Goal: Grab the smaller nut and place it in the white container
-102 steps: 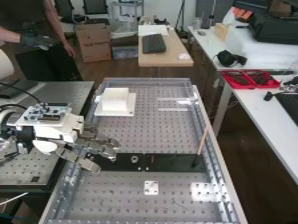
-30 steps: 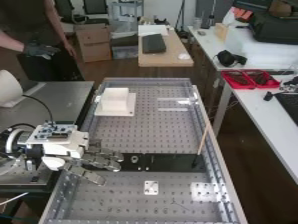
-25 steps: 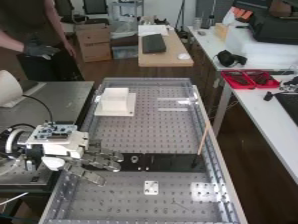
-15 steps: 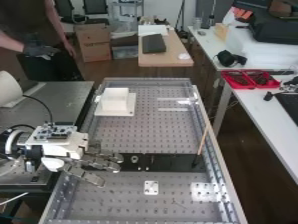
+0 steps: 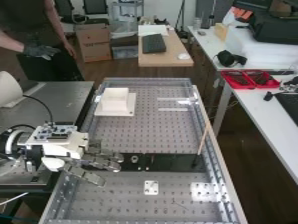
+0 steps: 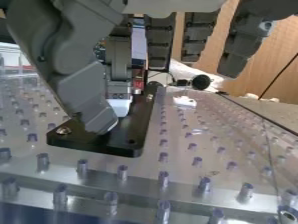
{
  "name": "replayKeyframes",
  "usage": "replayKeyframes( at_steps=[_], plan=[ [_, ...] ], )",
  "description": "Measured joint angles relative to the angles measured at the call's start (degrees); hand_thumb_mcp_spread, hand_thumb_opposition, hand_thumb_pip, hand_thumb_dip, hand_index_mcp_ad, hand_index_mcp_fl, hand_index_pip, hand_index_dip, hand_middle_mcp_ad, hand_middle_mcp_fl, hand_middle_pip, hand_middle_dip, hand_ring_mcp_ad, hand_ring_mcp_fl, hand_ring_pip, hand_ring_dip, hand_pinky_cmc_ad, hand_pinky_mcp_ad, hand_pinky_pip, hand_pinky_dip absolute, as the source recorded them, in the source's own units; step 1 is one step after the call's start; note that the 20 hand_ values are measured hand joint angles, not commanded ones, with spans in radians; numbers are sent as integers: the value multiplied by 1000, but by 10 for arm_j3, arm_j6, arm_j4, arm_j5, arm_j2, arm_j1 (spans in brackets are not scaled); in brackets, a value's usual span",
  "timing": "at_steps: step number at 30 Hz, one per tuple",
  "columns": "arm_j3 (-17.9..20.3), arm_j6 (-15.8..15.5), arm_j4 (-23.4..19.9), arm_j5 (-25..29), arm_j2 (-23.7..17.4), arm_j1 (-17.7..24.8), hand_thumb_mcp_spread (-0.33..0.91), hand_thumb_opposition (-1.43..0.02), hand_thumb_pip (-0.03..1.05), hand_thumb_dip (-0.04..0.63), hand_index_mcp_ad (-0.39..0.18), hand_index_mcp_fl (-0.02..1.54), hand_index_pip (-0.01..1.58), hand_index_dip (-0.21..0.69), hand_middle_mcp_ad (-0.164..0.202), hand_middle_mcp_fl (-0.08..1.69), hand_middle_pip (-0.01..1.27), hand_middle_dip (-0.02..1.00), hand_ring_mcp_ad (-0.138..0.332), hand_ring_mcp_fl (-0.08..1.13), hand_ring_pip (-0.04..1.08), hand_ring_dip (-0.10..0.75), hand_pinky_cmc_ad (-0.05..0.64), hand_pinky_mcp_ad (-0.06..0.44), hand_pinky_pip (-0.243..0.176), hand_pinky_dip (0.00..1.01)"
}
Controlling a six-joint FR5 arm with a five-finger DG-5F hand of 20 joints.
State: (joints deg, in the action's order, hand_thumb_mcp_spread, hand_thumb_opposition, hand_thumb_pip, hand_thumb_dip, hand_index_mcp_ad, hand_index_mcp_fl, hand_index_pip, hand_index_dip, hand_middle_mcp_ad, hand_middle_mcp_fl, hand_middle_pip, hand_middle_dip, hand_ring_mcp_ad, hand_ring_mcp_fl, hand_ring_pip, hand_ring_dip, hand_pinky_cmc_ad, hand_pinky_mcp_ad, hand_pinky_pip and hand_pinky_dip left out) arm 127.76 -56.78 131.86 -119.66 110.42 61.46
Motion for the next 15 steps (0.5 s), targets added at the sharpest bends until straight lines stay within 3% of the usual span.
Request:
replayKeyframes(
  at_steps=[15],
  plan=[
    [-3, 0, 1, 1, 4, 0, 405, -845, 812, 223, -150, 54, 1555, 110, 51, 30, 127, 229, 126, 0, 87, 122, 328, 293, 17, 178]
  ],
)
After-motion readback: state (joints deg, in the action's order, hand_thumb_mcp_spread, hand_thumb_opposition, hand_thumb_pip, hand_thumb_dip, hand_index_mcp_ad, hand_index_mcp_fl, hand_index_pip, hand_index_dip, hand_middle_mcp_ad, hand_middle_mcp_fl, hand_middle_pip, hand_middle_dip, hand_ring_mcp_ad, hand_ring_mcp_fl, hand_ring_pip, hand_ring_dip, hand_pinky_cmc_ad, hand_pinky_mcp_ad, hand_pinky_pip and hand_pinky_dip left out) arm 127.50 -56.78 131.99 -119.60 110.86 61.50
